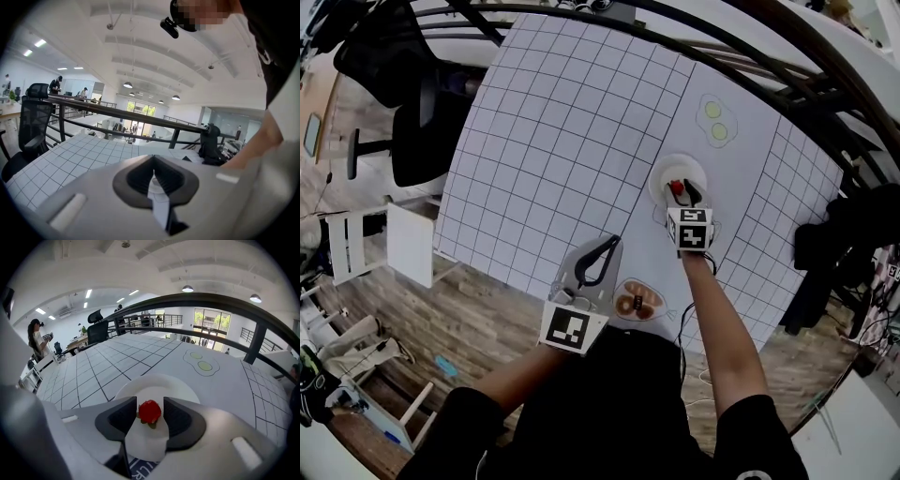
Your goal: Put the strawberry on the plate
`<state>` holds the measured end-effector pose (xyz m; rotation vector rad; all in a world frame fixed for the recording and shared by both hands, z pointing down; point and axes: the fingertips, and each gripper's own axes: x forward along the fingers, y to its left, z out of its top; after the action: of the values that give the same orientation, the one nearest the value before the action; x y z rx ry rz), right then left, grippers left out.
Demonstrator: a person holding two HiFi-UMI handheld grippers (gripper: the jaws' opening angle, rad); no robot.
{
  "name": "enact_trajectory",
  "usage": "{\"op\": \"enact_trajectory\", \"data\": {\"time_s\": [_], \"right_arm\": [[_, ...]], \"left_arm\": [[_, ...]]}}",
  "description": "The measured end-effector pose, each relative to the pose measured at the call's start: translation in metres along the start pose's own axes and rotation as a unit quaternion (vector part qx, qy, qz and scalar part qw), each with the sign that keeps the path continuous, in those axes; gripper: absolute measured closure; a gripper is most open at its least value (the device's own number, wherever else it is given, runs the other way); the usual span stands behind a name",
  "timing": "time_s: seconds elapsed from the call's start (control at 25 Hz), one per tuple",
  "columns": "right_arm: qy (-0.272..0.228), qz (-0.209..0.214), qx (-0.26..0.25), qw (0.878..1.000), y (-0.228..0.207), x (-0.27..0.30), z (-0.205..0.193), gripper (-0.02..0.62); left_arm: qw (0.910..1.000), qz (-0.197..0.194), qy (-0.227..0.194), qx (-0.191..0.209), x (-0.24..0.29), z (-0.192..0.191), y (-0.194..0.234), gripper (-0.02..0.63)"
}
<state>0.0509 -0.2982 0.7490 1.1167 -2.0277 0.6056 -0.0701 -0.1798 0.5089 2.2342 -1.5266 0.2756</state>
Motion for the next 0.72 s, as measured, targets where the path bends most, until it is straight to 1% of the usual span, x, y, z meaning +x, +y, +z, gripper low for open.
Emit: {"op": "enact_trajectory", "data": {"time_s": [0.16, 0.28, 0.48, 0.6, 0.72], "right_arm": [[-0.02, 0.0, 0.002, 1.0, 0.003, -0.019, 0.012, 0.403], [-0.04, 0.012, 0.019, 0.999, 0.008, -0.041, 0.03, 0.403], [-0.101, 0.032, 0.04, 0.994, 0.027, -0.1, 0.065, 0.404], [-0.136, 0.025, 0.045, 0.989, 0.038, -0.139, 0.077, 0.423], [-0.158, 0.02, 0.057, 0.986, 0.051, -0.175, 0.08, 0.426]], "left_arm": [[1.0, 0.0, -0.003, 0.0, -0.007, -0.002, -0.001, 0.597], [0.9999, -0.003, -0.012, 0.005, -0.008, 0.007, -0.004, 0.597], [0.999, -0.008, -0.042, 0.016, -0.014, 0.026, -0.012, 0.597], [0.9972, -0.021, -0.064, 0.031, -0.026, 0.04, -0.024, 0.597], [0.9959, -0.037, -0.075, 0.035, -0.041, 0.045, -0.033, 0.597]]}}
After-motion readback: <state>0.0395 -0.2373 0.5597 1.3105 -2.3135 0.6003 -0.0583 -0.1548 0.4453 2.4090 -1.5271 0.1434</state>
